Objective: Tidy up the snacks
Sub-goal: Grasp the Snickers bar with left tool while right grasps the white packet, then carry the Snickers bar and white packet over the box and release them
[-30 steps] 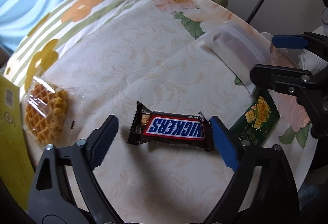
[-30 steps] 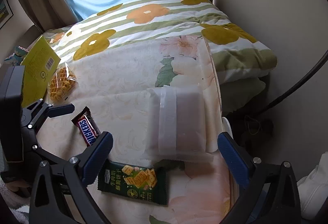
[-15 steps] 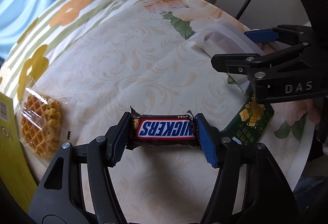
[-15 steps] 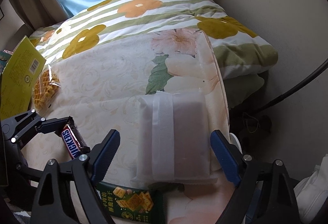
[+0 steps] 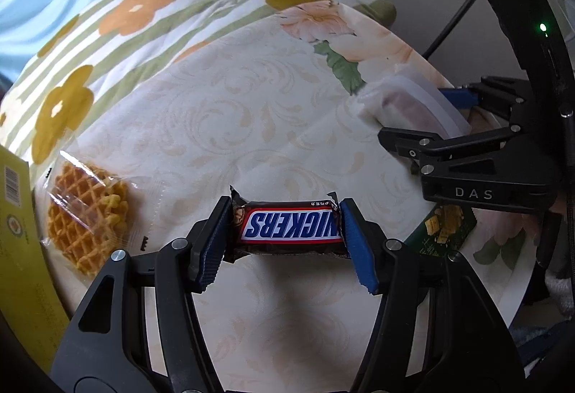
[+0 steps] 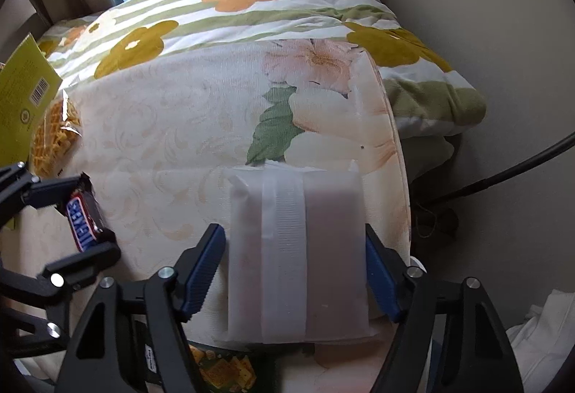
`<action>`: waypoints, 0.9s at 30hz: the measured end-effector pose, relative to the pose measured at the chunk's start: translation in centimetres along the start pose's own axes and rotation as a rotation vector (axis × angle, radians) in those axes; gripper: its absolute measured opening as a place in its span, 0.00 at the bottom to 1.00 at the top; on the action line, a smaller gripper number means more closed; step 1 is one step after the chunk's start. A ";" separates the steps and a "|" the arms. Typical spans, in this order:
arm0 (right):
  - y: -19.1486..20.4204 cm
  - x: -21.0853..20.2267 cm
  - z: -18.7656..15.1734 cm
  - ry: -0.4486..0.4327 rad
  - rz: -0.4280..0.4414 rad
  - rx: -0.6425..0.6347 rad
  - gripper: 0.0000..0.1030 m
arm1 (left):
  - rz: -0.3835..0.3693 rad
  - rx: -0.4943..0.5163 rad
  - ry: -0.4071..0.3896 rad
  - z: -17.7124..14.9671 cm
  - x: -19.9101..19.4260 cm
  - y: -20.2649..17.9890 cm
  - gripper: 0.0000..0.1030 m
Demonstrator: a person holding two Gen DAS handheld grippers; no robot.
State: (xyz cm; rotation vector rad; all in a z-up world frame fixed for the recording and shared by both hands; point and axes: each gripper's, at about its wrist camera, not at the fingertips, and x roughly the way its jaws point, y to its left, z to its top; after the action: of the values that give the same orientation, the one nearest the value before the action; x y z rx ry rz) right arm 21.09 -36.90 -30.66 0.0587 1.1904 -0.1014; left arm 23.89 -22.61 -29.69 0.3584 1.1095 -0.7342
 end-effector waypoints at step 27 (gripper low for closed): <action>2.4 -13.2 2.9 -0.237 0.172 -0.115 0.56 | 0.165 -0.228 -0.239 1.4 -13.8 1.1 0.55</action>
State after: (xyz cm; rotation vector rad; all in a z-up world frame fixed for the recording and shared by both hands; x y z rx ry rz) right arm 19.22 -34.18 -17.32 0.0462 0.9483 0.1092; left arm 22.14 -17.79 -16.75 0.1604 0.9140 -0.4845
